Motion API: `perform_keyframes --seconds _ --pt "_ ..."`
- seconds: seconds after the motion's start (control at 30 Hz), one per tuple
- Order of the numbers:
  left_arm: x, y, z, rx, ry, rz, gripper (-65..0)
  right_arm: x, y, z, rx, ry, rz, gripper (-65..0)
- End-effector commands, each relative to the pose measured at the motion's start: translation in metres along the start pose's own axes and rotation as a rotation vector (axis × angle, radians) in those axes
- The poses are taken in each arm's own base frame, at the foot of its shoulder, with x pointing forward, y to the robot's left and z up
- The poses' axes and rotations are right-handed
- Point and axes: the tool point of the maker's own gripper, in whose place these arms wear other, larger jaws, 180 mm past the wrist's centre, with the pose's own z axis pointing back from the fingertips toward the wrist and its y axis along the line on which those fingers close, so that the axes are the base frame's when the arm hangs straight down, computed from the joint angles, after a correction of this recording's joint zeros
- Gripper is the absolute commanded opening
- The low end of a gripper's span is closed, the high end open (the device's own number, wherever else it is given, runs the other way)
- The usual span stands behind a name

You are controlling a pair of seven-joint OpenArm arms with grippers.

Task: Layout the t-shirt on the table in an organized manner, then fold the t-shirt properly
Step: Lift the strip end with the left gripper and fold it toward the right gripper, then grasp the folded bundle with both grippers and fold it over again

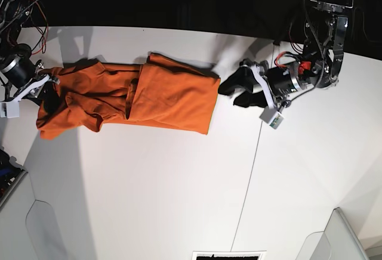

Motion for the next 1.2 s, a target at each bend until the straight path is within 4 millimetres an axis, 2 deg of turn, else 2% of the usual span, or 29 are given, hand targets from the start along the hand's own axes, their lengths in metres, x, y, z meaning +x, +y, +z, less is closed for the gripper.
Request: perform_keyframes --seconds 0.0,0.13,0.23,0.4,0.53,0.57,0.6,0.67,0.7,0.73,0.83,0.97,1.07,1.17 --pt "0.009 -0.001 -0.002 -0.016 -0.029 -0.014 -22.5 0.024 0.014 0.002 0.044 -0.08 0.024 -65.0" --pt "-0.008 -0.014 -0.02 -0.066 0.016 -0.003 -22.5 0.03 0.054 -0.006 0.122 -0.127 0.03 -65.0" --pt "-0.016 -0.026 -0.029 -0.096 0.043 -0.01 -22.5 0.024 0.098 -0.019 0.22 -0.129 0.029 -65.0" --pt "-0.019 -0.034 -0.036 -0.109 0.057 -0.024 -22.5 -0.006 0.178 -0.048 0.389 -0.056 0.022 -65.0" --pt "-0.019 -0.034 -0.037 -0.11 0.056 -0.023 -22.5 -0.039 0.219 -0.066 0.44 0.056 0.096 -65.0" --pt "-0.018 -0.033 -0.036 -0.108 0.055 -0.022 -22.5 -0.046 0.225 -0.068 0.445 0.079 0.12 -65.0" --pt "-0.018 -0.033 -0.036 -0.106 0.053 -0.021 -22.5 -0.051 0.23 -0.07 0.45 0.097 0.145 -61.2" --pt "-0.016 -0.029 -0.034 -0.096 0.045 -0.016 -22.5 -0.057 0.239 -0.071 0.465 0.117 0.174 -42.5" --pt "-0.014 -0.026 -0.032 -0.089 0.036 -0.011 -22.5 -0.057 0.243 -0.07 0.478 0.115 0.176 -35.7" --pt "-0.011 -0.023 -0.03 -0.081 0.027 -0.003 -22.5 -0.056 0.248 -0.07 0.497 0.108 0.17 -32.1" --pt "-0.001 -0.01 -0.019 -0.058 -0.014 0.039 -22.5 -0.046 0.262 -0.063 0.555 0.068 0.14 -31.8" --pt "0.017 0.009 0.004 -0.025 -0.079 0.099 -22.5 -0.026 0.268 -0.055 0.566 0.008 0.171 -31.8" --pt "0.038 0.021 0.027 0.006 -0.146 0.095 -22.5 -0.006 0.262 -0.054 0.525 -0.04 0.226 -32.0" --pt "0.062 0.023 0.05 0.027 -0.198 0.028 -23.2 0.018 0.245 -0.059 0.453 -0.099 0.256 -33.8"
